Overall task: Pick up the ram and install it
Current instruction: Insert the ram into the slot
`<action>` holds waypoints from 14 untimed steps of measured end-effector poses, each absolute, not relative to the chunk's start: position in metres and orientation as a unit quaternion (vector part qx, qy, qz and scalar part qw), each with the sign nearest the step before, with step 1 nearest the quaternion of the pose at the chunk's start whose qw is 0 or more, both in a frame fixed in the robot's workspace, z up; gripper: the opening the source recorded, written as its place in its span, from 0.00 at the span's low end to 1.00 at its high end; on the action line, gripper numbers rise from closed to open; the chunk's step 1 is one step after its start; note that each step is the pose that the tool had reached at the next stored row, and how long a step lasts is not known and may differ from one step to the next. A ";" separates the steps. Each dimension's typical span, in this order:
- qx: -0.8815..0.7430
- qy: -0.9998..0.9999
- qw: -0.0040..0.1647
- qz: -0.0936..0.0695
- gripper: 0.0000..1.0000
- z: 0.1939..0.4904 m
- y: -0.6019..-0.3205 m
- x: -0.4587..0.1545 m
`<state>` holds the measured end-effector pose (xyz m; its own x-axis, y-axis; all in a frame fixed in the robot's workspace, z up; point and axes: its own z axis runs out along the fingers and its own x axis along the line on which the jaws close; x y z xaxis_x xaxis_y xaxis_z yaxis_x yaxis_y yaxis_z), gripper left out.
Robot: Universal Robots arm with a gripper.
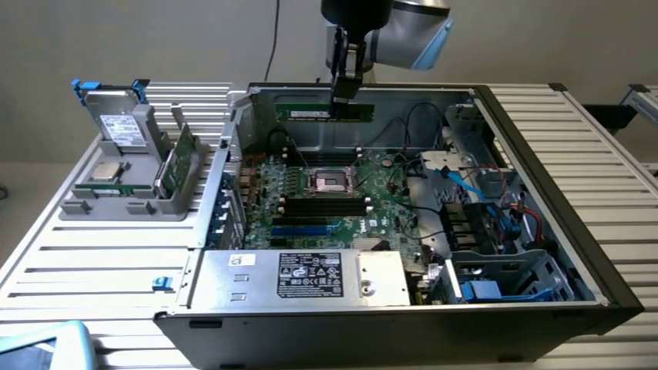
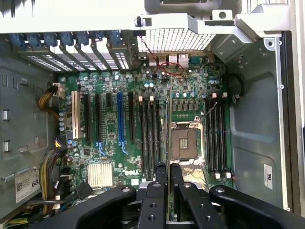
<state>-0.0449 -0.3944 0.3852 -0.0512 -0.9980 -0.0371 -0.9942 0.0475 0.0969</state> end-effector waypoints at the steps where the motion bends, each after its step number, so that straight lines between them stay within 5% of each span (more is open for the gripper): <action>1: 0.688 -0.723 0.020 -0.048 0.15 0.385 -0.394 -0.045; 14: 0.715 -0.696 0.026 -0.052 0.15 0.376 -0.394 -0.044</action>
<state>-0.0442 -0.3945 0.3759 0.0245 -0.9990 -0.0372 -0.9936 -0.0284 0.1096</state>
